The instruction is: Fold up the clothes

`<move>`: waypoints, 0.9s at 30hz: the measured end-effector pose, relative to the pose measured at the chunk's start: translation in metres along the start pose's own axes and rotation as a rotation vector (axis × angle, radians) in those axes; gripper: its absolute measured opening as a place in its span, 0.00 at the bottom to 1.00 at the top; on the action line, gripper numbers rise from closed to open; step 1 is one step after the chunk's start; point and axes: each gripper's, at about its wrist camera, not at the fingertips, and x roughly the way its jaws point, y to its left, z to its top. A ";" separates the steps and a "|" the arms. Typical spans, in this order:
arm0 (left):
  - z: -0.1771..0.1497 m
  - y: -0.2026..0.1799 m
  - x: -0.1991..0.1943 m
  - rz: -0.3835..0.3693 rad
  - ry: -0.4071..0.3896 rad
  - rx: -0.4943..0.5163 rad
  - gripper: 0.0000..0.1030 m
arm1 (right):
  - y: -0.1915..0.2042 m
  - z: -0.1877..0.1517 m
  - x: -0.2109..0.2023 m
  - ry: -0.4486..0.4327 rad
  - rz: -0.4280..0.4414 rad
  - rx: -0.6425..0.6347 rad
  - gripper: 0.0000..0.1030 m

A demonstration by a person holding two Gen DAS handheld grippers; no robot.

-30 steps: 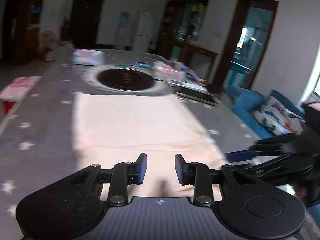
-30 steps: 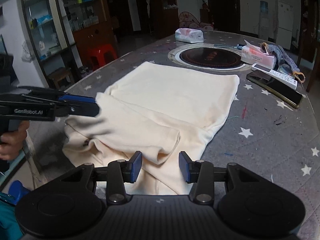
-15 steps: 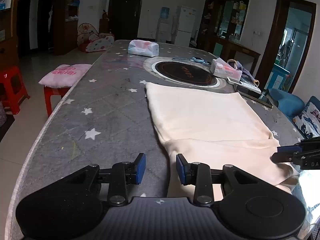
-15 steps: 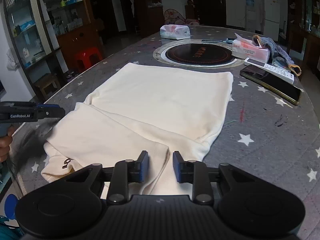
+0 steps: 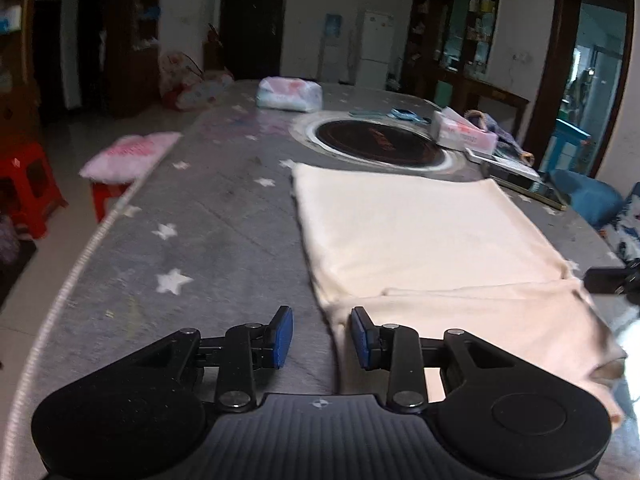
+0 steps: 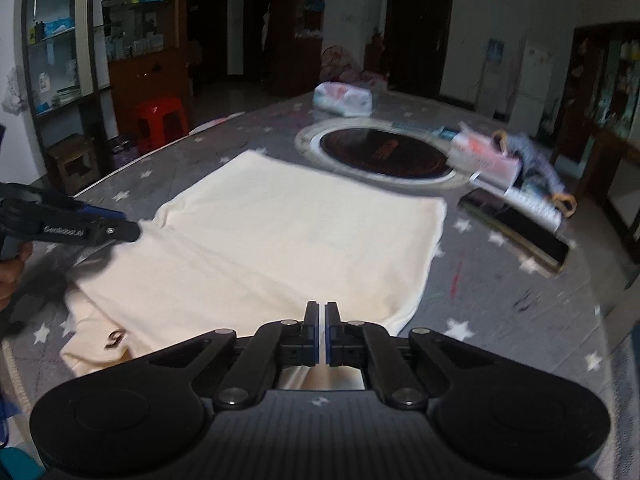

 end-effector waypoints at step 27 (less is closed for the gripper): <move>0.000 -0.027 0.000 -0.090 0.010 0.144 0.44 | -0.015 -0.004 0.001 -0.042 0.048 0.115 0.20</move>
